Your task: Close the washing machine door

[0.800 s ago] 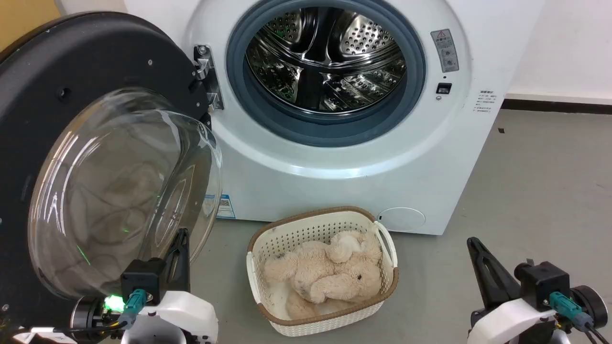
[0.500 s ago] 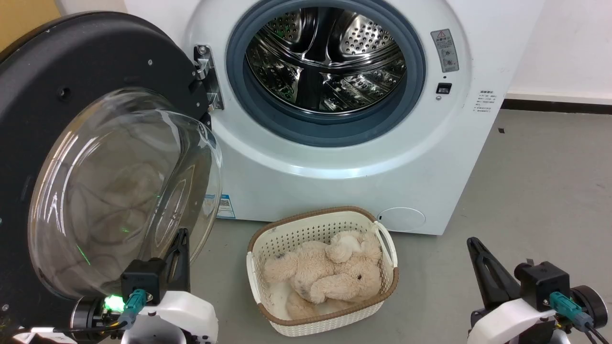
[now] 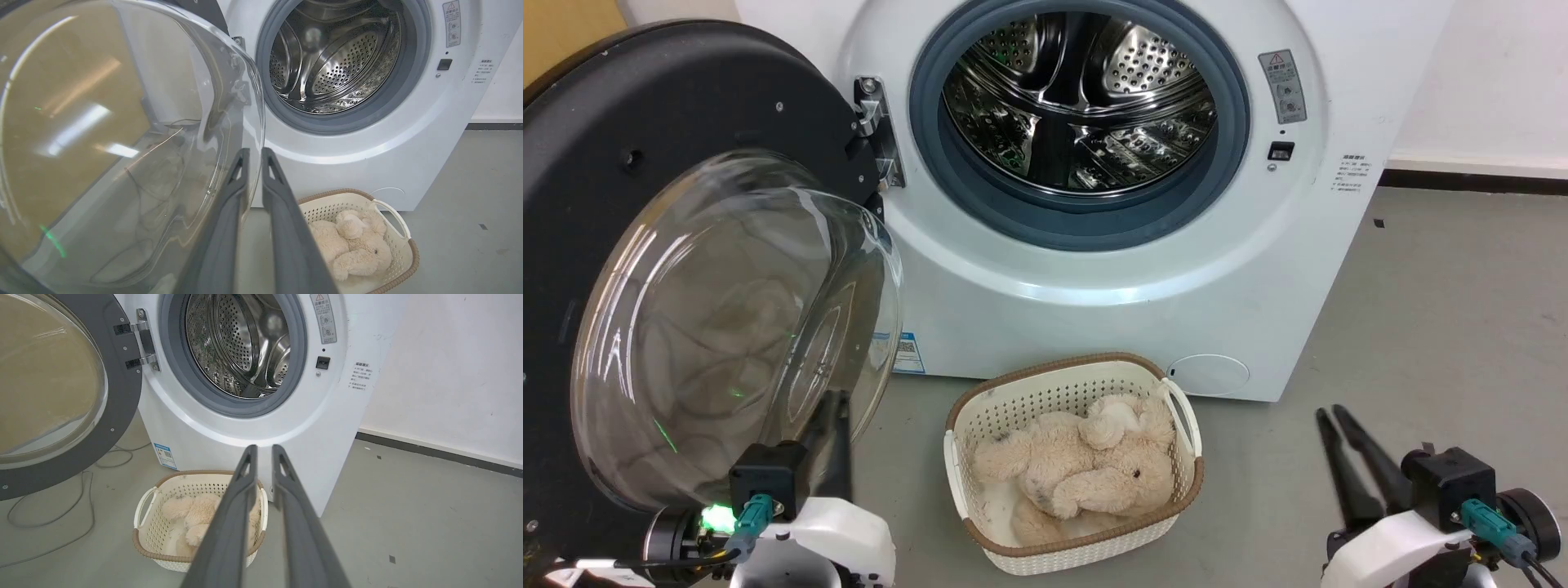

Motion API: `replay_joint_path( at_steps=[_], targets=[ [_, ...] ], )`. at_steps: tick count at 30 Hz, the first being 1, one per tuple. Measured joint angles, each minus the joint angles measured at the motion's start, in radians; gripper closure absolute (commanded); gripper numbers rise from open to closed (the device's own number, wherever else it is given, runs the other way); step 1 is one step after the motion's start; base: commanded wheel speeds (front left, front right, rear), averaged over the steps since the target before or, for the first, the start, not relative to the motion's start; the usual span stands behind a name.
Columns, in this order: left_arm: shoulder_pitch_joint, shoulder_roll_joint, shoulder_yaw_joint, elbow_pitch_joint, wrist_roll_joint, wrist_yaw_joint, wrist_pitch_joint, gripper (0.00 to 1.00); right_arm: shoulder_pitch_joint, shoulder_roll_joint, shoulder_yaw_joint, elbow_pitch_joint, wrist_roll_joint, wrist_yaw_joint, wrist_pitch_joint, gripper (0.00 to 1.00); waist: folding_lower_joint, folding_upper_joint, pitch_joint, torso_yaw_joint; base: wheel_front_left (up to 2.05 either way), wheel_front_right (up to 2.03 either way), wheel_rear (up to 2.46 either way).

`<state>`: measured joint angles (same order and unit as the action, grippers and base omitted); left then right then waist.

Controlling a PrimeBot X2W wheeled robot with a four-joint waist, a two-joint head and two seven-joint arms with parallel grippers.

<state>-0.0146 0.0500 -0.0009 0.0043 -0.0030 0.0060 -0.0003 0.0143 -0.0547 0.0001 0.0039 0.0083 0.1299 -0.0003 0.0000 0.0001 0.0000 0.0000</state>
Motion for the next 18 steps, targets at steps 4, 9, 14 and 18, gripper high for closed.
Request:
replay_joint_path(
  at_steps=[4, 9, 14, 18],
  targets=[
    [0.000, 0.000, 0.000, 0.001, 0.000, 0.001, 0.000, 0.00, 0.000, 0.000, -0.001, 0.000, 0.002, 0.000, -0.001, 0.00, 0.0000, 0.0000, 0.001, 0.000, 0.00, 0.00, 0.00],
    [0.000, 0.000, -0.004, 0.002, 0.000, 0.010, -0.010, 0.00, 0.000, 0.000, -0.007, 0.001, 0.015, 0.000, -0.010, 0.00, 0.0000, 0.0000, 0.003, 0.000, 0.00, 0.00, 0.00],
    [-0.001, 0.000, -0.009, -0.001, 0.000, 0.015, -0.019, 0.00, 0.000, 0.000, -0.015, 0.001, 0.029, 0.000, -0.020, 0.00, 0.0000, 0.0000, 0.005, 0.003, 0.00, 0.00, 0.00],
    [-0.003, 0.000, -0.014, -0.013, 0.000, 0.020, -0.028, 0.76, 0.000, 0.000, -0.023, 0.001, 0.038, 0.000, -0.028, 0.00, 0.0000, 0.0000, 0.007, 0.008, 0.00, 0.00, 0.00]
  ],
)
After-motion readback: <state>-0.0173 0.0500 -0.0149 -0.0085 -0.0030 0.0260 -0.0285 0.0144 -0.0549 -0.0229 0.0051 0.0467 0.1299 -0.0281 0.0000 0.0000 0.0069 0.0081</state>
